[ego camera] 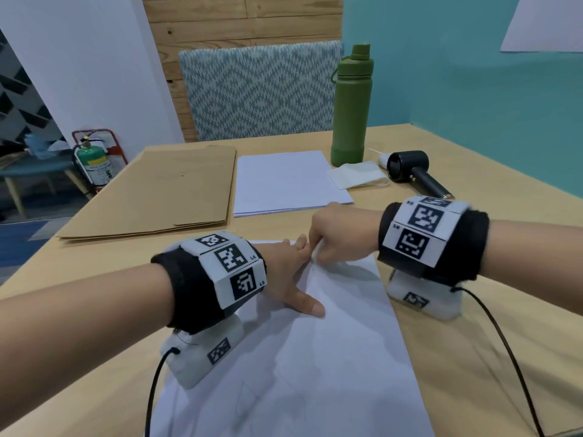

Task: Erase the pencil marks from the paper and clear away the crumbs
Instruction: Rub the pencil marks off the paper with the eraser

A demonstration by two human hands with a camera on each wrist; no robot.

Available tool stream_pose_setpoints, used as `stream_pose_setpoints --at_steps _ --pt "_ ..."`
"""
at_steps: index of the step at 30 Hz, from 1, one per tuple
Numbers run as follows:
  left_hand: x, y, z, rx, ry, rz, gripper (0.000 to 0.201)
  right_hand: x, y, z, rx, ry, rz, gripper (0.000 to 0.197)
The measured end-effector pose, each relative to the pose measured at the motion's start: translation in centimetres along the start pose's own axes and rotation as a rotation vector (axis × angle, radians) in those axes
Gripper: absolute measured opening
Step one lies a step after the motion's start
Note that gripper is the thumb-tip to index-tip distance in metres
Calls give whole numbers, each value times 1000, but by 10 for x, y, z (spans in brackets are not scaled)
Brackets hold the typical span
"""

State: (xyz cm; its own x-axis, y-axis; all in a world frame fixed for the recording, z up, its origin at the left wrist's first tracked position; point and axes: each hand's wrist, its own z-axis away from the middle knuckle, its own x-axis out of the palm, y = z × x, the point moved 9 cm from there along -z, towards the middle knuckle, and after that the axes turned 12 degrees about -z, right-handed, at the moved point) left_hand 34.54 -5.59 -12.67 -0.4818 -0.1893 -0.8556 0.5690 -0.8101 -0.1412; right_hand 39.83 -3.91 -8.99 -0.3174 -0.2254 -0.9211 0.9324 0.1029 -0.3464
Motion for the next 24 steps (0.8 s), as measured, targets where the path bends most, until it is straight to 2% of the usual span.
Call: stream_pose_setpoints --at_steps 3,6,8,10,12,14,17,19,21,24 --pt "2 -1 0 -4 -20 5 101 5 -5 7 -7 -53 12 13" --pt "4 -4 -1 -27 -25 -39 107 -9 14 -1 82 54 29 25" --pt "4 -4 -1 -32 -25 -49 107 -12 18 -1 91 91 13 25" --pt "4 -3 -1 -22 -24 -43 107 -2 13 4 66 15 16 24" --pt "4 -3 0 -14 -30 -39 107 6 5 13 38 -77 26 33" --pt "5 -5 0 -27 -44 -47 108 1 7 12 50 -55 71 33" --pt "6 -4 0 -27 -46 -55 109 -12 15 5 82 71 90 35" --pt "6 -4 -1 -17 -44 -57 108 -9 12 8 60 59 59 37" --pt "6 -4 -3 -9 -43 -53 108 0 5 16 26 -22 27 39" --pt "8 -5 -5 -9 -50 -65 110 -2 7 18 33 -26 31 20"
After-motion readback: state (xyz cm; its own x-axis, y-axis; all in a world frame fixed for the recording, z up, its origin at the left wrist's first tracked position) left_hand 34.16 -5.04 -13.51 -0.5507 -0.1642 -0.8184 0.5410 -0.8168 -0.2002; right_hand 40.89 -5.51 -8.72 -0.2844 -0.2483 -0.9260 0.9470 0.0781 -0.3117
